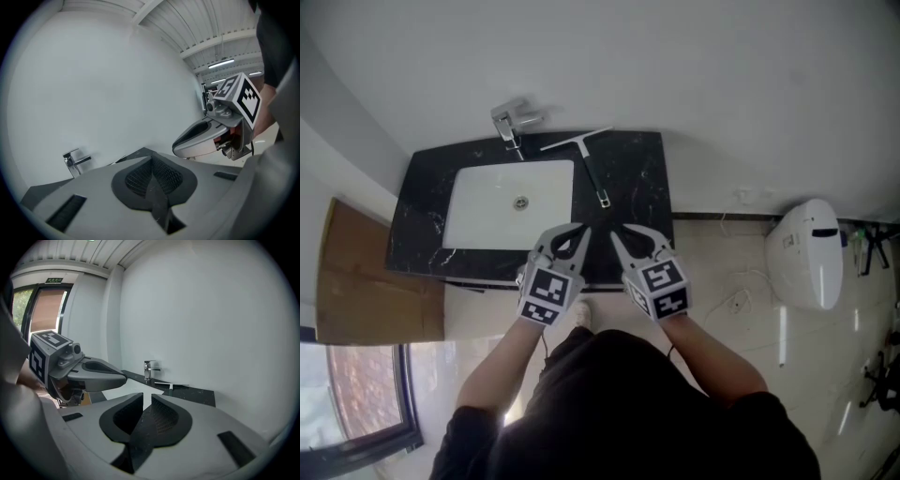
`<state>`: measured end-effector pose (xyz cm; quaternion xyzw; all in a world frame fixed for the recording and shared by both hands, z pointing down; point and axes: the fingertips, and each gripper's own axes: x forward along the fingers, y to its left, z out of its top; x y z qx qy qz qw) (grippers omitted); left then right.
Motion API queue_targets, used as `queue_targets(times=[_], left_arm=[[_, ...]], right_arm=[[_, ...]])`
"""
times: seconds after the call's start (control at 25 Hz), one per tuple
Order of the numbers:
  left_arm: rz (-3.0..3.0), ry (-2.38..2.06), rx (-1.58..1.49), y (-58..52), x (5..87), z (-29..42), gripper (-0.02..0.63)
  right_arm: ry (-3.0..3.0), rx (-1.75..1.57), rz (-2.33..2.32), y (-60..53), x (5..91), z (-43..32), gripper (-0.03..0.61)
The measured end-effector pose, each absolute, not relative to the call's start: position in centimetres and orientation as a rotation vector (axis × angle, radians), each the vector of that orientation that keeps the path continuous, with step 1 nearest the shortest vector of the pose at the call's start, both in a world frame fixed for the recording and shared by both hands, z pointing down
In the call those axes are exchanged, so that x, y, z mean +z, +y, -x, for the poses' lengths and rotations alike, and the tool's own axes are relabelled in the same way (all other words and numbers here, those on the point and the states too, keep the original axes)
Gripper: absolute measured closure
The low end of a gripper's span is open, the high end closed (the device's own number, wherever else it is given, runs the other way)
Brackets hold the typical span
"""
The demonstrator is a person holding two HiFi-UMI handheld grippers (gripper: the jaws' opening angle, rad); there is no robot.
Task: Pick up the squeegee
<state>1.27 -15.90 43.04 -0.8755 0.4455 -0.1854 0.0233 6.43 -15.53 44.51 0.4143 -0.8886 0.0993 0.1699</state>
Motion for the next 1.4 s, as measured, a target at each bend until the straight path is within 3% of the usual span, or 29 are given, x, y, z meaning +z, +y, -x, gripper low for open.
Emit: queue_targets(times=[0.6,1.4], left_arm=[[2.794,1.263,-0.69,-29.1,47.4,3.2,0.609],[2.871,1.34,-0.836,-37.4,55.2,5.1,0.609]], right_arm=[[-2.316,0.328,-1.27,-31.7,51.1,-1.9,0.437],[-2.105,0.394,-1.221,-40.0,60.9,0.4,0.437]])
